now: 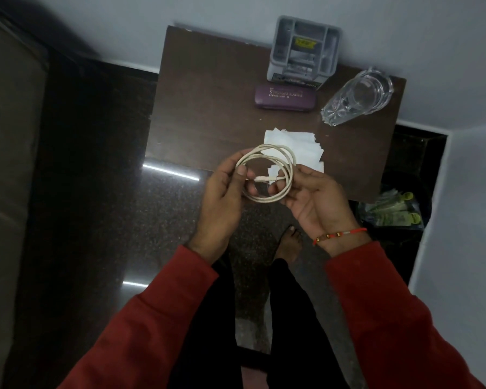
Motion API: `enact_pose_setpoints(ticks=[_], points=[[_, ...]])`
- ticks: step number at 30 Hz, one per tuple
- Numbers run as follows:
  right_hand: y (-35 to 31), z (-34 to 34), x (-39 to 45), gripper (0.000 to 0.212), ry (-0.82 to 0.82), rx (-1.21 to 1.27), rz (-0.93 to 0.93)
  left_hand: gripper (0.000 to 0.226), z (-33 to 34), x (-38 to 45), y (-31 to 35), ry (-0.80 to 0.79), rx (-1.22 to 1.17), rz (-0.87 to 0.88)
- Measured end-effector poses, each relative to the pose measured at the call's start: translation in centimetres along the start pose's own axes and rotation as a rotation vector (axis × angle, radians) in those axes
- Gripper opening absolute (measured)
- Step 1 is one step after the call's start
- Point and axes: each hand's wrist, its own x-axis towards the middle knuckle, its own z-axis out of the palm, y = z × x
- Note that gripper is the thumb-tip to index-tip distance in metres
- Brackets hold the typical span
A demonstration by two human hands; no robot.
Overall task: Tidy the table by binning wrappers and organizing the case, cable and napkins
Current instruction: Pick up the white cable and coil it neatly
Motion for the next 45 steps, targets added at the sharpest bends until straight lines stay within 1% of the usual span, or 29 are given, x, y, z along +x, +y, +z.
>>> enact_pose_setpoints(ticks=[4, 7, 11, 14, 16, 19, 22, 24, 26, 29, 31, 34, 36, 38, 42, 45], points=[[0.3, -0.1, 0.1, 0.022, -0.009, 0.054, 0.059, 0.027, -0.3, 0.2, 0.3, -0.019, -0.059, -0.075], [0.6, 0.0, 0.1, 0.024, -0.056, -0.106, 0.013, 0.026, -0.5, 0.8, 0.4, 0.019, -0.1, -0.105], [1.0, 0.5, 0.2, 0.037, -0.113, -0.15, -0.087, 0.028, -0.3, 1.7, 0.9, 0.098, -0.188, -0.137], [1.0, 0.6, 0.8, 0.032, -0.087, -0.272, -0.167, 0.03, -0.1, 2.4, 1.4, 0.169, -0.189, -0.148], [0.7, 0.9, 1.0, 0.037, -0.066, -0.329, -0.166, 0.031, -0.1, 2.8, 1.7, 0.205, -0.162, -0.129], [0.4, 1.3, 1.4, 0.032, -0.059, -0.545, -0.264, 0.032, 0.1, 3.2, 1.9, 0.219, -0.126, -0.087], [0.2, 1.7, 2.5, 0.023, 0.001, -0.635, -0.373, 0.032, 0.4, 3.9, 2.1, 0.214, -0.168, -0.07], [-0.2, 1.9, 3.4, 0.017, 0.052, -0.625, -0.381, 0.031, 0.3, 4.7, 1.9, 0.208, -0.208, -0.073], [-0.7, 2.1, 4.3, 0.017, 0.07, -0.611, -0.353, 0.032, 0.1, 5.9, 1.6, 0.217, -0.2, -0.071], [-1.3, 2.4, 6.5, 0.018, 0.058, -0.511, -0.241, 0.034, -0.3, 7.8, 1.5, 0.239, -0.158, -0.075], [-1.7, 2.8, 8.3, 0.019, 0.069, -0.428, -0.206, 0.034, -0.5, 9.4, 1.9, 0.236, -0.198, -0.106], [-2.6, 3.8, 11.1, 0.014, 0.125, -0.321, -0.228, 0.032, -1.0, 12.3, 2.7, 0.185, -0.259, -0.116], [-3.4, 4.6, 13.0, 0.013, 0.195, -0.308, -0.268, 0.029, -1.7, 14.6, 3.0, 0.126, -0.228, -0.071], [-4.2, 5.6, 15.1, 0.013, 0.264, -0.398, -0.321, 0.028, -2.5, 17.0, 3.1, 0.099, -0.158, -0.033], [-4.9, 7.7, 19.8, 0.018, 0.361, -0.598, -0.42, 0.026, -4.5, 21.6, 3.2, 0.104, -0.057, -0.029], [-5.0, 8.9, 23.0, 0.014, 0.369, -0.751, -0.509, 0.024, -5.5, 24.6, 3.8, 0.111, -0.005, -0.076]])
